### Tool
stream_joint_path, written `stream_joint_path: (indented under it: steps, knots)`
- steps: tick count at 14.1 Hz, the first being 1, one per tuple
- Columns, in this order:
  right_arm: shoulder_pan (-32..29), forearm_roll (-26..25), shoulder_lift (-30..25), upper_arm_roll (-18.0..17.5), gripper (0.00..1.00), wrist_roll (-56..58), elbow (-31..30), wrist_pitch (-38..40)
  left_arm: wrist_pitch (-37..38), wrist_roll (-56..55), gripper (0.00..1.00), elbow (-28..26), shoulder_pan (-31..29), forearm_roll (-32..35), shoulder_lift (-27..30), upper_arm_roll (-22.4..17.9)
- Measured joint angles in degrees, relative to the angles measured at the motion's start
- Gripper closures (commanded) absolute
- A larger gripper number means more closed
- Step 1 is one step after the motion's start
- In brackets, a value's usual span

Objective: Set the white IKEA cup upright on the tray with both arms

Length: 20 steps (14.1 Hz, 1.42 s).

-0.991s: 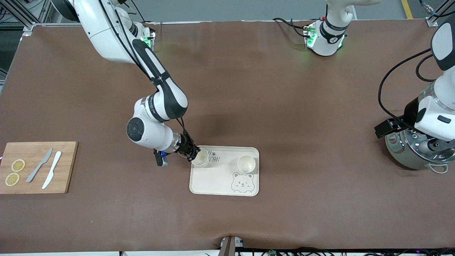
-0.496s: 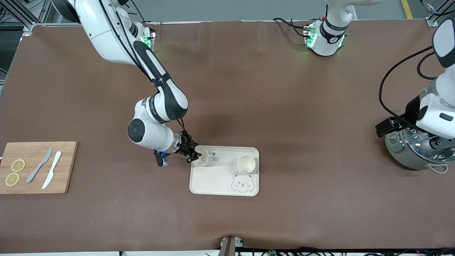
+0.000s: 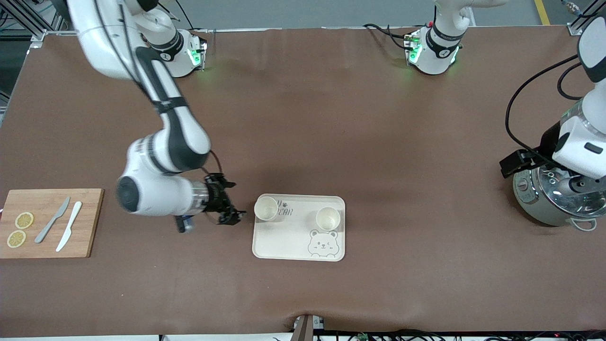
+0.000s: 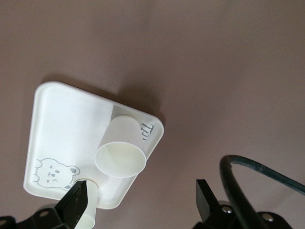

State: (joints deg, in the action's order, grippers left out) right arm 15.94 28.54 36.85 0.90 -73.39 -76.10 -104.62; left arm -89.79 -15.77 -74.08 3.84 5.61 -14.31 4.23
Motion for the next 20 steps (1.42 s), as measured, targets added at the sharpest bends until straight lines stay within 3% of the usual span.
stream_joint_path:
  steps: [3,7,10,16,20]
  knots:
    - [-1.52,-7.19,-1.52,1.27,0.00,0.60,3.52,3.06,3.11,0.84,0.00,-0.01,0.13,0.00,0.86,0.07]
    - [-2.32,-9.41,-5.24,2.02,0.00,4.24,3.93,4.91,5.11,1.10,0.00,0.01,0.12,0.00,2.40,0.09]
    - [-5.44,-9.54,-8.03,2.18,0.00,18.35,3.97,13.41,6.72,1.16,0.00,-2.11,-1.53,-0.15,5.82,1.93]
    - [-10.32,-18.24,-15.39,2.31,0.00,45.50,3.47,21.81,4.22,1.16,0.00,-18.34,-4.14,-1.92,20.31,3.57]
    - [-11.39,-24.14,-23.09,2.35,0.00,63.27,-0.48,22.64,4.89,1.16,0.00,-20.12,-4.08,-2.31,22.00,3.90]
